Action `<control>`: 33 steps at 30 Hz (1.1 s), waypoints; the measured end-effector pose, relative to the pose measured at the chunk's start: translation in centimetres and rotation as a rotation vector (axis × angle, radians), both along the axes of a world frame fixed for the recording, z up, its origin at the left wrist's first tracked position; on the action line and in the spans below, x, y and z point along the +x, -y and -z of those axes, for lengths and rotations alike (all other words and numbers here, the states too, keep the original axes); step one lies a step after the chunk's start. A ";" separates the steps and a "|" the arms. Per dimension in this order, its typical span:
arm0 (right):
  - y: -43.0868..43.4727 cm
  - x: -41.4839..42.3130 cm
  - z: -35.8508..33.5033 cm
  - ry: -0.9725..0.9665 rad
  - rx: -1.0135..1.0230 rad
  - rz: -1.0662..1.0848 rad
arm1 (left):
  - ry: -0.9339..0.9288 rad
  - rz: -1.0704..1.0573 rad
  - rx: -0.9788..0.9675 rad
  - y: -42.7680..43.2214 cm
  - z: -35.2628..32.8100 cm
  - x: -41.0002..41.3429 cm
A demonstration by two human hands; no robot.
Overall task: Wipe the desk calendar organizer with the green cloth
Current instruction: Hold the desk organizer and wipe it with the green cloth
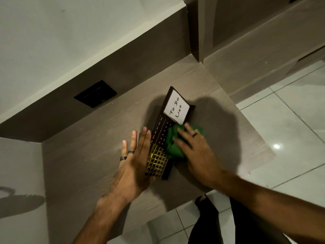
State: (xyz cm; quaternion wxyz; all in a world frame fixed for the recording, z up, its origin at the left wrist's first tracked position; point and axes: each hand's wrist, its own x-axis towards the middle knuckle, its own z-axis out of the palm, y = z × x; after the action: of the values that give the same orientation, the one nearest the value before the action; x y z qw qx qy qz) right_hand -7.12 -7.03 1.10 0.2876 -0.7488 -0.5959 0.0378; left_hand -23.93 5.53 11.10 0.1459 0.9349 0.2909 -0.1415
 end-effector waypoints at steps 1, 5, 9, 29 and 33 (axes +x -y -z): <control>0.9 -1.6 0.6 0.042 0.007 -0.094 | 0.010 -0.002 -0.006 0.0 0.1 -0.1; 2.8 -1.9 1.6 0.200 -0.042 -0.349 | 0.043 -0.010 -0.019 0.2 0.2 0.0; -0.1 3.2 0.2 0.117 -0.092 -0.052 | 0.062 -0.036 0.009 0.1 0.3 -0.4; 4.2 -1.9 -1.4 0.109 -0.204 -0.366 | 0.491 -0.299 -0.063 2.4 3.4 -4.1; 2.5 0.8 -2.4 -0.147 -0.225 -0.057 | 0.471 -0.261 -0.042 2.0 3.6 -4.4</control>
State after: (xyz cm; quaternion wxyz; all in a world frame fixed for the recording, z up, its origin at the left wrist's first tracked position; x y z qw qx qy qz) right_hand -6.31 -9.53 3.54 0.2434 -0.7542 -0.5865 0.1672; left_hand -28.33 3.51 7.49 0.2459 0.8935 0.3639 0.0939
